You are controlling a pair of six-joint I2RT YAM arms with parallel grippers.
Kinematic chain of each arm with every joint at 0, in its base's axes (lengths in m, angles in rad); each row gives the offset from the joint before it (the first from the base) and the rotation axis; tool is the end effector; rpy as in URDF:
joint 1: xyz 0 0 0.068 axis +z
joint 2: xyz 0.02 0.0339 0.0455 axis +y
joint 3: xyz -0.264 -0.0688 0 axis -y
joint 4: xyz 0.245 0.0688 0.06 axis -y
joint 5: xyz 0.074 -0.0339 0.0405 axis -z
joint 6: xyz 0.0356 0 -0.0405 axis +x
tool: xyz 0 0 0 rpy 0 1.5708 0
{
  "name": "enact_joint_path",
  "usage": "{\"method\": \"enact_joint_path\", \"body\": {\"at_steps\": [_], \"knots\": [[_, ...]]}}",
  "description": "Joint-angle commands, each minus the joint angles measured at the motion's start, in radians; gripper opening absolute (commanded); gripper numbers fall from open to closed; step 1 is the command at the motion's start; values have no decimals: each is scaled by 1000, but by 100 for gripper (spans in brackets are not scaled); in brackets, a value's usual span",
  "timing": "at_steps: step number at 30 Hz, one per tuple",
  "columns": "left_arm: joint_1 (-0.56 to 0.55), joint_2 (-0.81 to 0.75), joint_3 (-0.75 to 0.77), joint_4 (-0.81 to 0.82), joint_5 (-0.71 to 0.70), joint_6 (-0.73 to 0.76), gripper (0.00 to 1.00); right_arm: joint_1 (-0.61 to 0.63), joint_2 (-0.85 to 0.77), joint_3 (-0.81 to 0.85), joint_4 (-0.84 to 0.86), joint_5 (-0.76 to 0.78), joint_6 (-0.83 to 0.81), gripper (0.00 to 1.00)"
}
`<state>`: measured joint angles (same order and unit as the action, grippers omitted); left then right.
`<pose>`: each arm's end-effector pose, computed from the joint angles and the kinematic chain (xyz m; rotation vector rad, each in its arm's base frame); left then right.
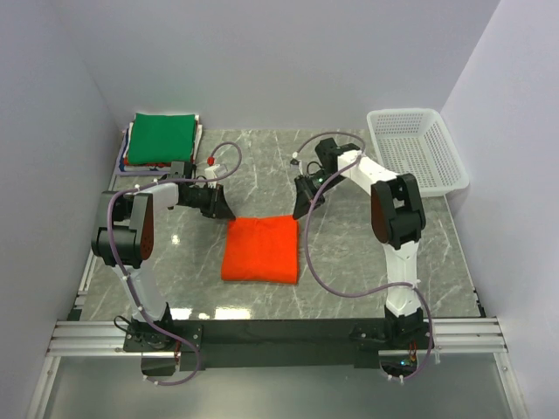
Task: Fold and stack the t-shirts
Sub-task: Fold the tshirt
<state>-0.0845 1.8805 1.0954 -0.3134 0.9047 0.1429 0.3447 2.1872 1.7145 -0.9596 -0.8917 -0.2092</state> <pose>0.3562 -0.0583 0.1487 0.5546 2.3674 -1.1561 0.3966 0.1718 0.1754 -0.8456 2.6389 1.3336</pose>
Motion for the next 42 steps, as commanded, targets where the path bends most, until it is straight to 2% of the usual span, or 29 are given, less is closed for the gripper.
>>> {"method": "enact_joint_path", "body": {"at_steps": [1,3,12,18,26,29,30,31,33,35,36,38,39,40,42], "knots": [[2,-33,21,16,52,6,9,8,-95,10,-36,10,-30,0],[2,-43,18,22,54,6,1,7,-98,13,-42,49,-36,0],[2,6,35,48,-10,-19,1,7,-17,-46,59,246,7,0],[2,43,50,74,-59,-42,1,7,71,48,116,295,48,0],[6,111,147,70,-87,-89,2,7,106,140,153,359,80,0],[14,82,167,80,-104,-80,26,5,68,149,185,387,94,1],[20,65,164,91,-102,-83,38,5,47,174,183,378,94,23],[32,19,162,102,-104,-85,45,5,36,192,165,372,94,37],[41,-39,158,109,-113,-62,58,7,-15,221,153,353,100,56],[45,-151,152,105,-144,-23,60,5,-68,205,171,326,105,59],[45,-194,130,111,-154,25,74,5,-131,174,179,317,105,60],[43,-331,82,134,-194,64,97,5,-234,125,217,287,106,60],[43,-407,61,151,-232,75,99,7,-269,73,234,283,100,60],[43,-432,49,184,-257,63,99,10,-306,45,274,283,97,61],[48,-449,84,142,-305,18,99,22,-393,1,297,313,79,63]]}}
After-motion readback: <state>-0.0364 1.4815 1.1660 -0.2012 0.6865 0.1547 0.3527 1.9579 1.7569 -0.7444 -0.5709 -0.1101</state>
